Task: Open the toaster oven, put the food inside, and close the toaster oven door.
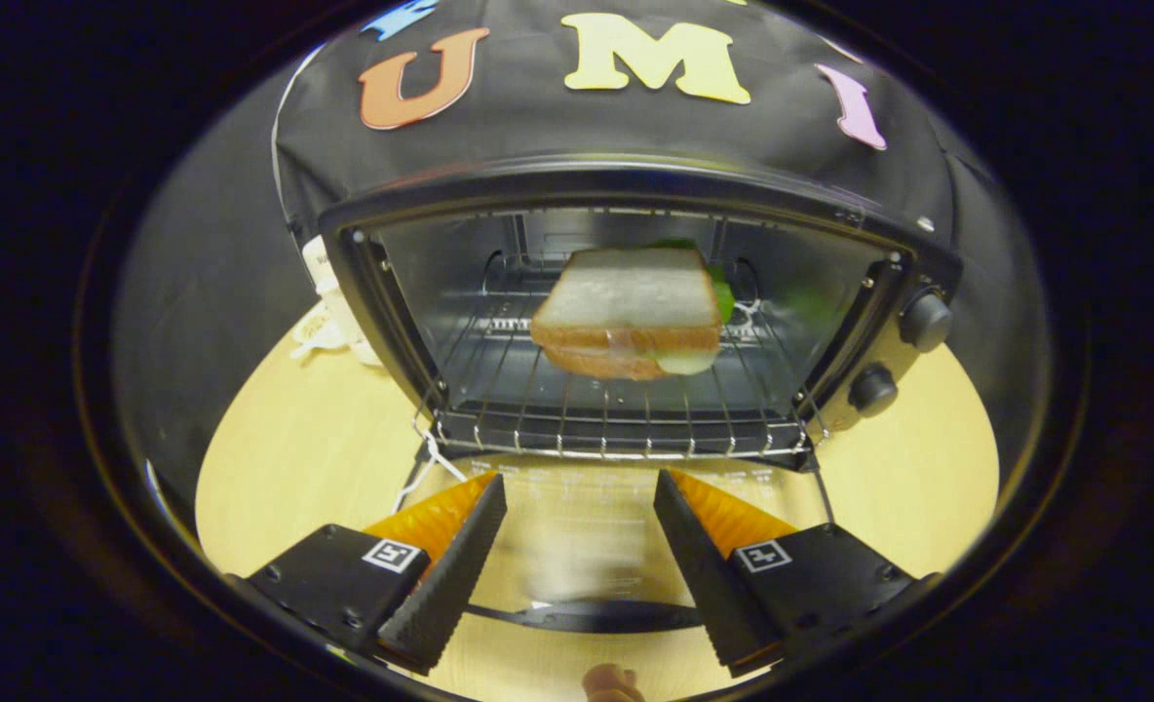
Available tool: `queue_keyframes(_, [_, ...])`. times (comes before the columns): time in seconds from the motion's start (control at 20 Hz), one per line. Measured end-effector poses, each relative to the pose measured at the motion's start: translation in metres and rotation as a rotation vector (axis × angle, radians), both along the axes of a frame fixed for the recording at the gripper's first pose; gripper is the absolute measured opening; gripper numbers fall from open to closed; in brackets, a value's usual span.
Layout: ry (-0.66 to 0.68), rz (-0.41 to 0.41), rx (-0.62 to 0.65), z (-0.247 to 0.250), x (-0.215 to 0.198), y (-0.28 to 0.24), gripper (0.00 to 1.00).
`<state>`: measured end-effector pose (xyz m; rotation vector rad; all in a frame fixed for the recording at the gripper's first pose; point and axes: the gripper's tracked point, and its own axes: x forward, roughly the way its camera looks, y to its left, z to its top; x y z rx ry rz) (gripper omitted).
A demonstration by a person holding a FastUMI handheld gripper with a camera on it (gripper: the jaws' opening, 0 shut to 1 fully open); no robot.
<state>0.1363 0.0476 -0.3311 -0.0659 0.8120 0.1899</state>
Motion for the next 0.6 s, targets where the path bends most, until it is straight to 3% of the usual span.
queue_keyframes(0.6, [-0.168, -0.01, 0.046, 0.01, -0.067, -0.02, 1.0])
